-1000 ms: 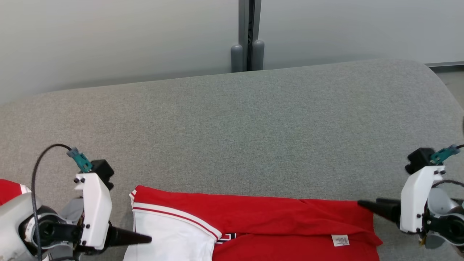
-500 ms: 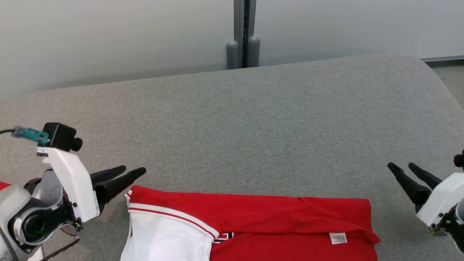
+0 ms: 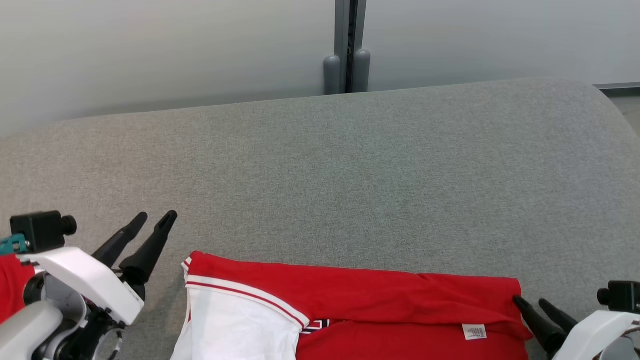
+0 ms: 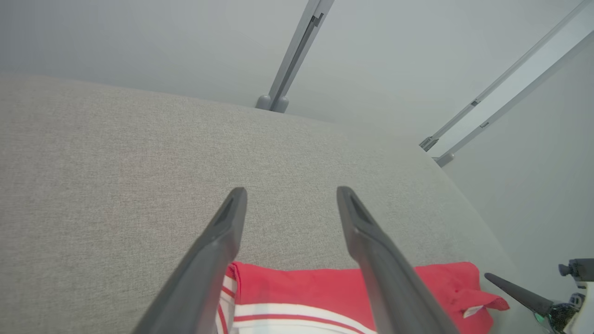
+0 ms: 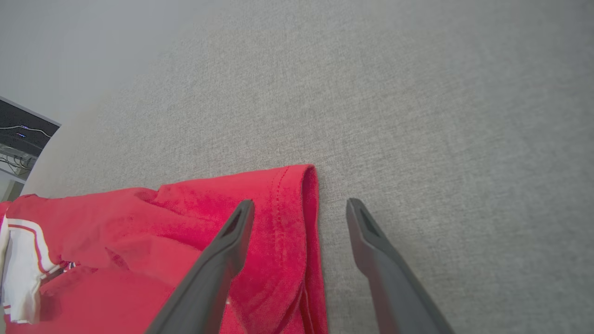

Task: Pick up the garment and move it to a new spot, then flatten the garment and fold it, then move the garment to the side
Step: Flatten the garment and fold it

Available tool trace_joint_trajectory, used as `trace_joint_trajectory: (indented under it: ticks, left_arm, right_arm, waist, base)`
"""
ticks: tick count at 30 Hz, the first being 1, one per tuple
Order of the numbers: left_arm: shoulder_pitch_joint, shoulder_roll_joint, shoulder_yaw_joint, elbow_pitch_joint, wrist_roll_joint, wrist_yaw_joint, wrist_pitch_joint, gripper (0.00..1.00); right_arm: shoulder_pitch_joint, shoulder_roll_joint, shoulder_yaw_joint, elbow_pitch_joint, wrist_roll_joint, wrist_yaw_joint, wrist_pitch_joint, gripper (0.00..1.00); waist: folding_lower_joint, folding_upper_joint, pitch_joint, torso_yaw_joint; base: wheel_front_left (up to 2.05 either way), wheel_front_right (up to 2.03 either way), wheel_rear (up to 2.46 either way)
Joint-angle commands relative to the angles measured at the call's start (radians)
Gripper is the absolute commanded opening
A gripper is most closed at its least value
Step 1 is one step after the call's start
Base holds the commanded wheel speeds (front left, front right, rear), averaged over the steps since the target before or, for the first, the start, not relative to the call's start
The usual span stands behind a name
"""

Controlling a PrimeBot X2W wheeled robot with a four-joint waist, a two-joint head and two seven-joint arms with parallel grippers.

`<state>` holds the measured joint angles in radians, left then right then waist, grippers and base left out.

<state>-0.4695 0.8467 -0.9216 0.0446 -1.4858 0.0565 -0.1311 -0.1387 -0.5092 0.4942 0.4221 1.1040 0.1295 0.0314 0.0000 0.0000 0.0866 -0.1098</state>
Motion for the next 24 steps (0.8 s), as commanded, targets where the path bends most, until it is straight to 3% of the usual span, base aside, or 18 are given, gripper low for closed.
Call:
trace_joint_trajectory:
  ticks: [1,9,23,24]
  left_arm:
    - [0.018,-0.001,0.008,-0.007,0.006,0.01,-0.021,1.0]
    - [0.097,-0.04,0.014,-0.058,0.034,0.067,-0.105,1.0]
    - [0.161,-0.097,0.068,-0.058,0.072,0.079,-0.132,1.0]
    - [0.164,-0.101,0.076,-0.058,0.078,0.082,-0.132,1.0]
  right_arm:
    - [0.01,-0.002,-0.003,0.007,0.0,0.002,0.008,1.0]
    - [0.028,0.042,0.0,0.058,0.011,0.002,0.095,1.0]
    - [0.023,0.114,0.007,0.123,0.061,0.001,0.204,1.0]
    - [0.024,0.117,0.009,0.121,0.068,0.001,0.217,0.74]
  waist:
    - [0.0,0.0,-0.001,0.002]
    - [0.0,0.0,-0.001,0.012]
    - [0.0,0.0,0.01,0.025]
    - [0.0,0.0,0.011,0.027]
  base:
    - [0.0,0.0,0.0]
    - [0.0,0.0,0.0]
    - [0.0,0.0,0.0]
    - [0.0,0.0,0.0]
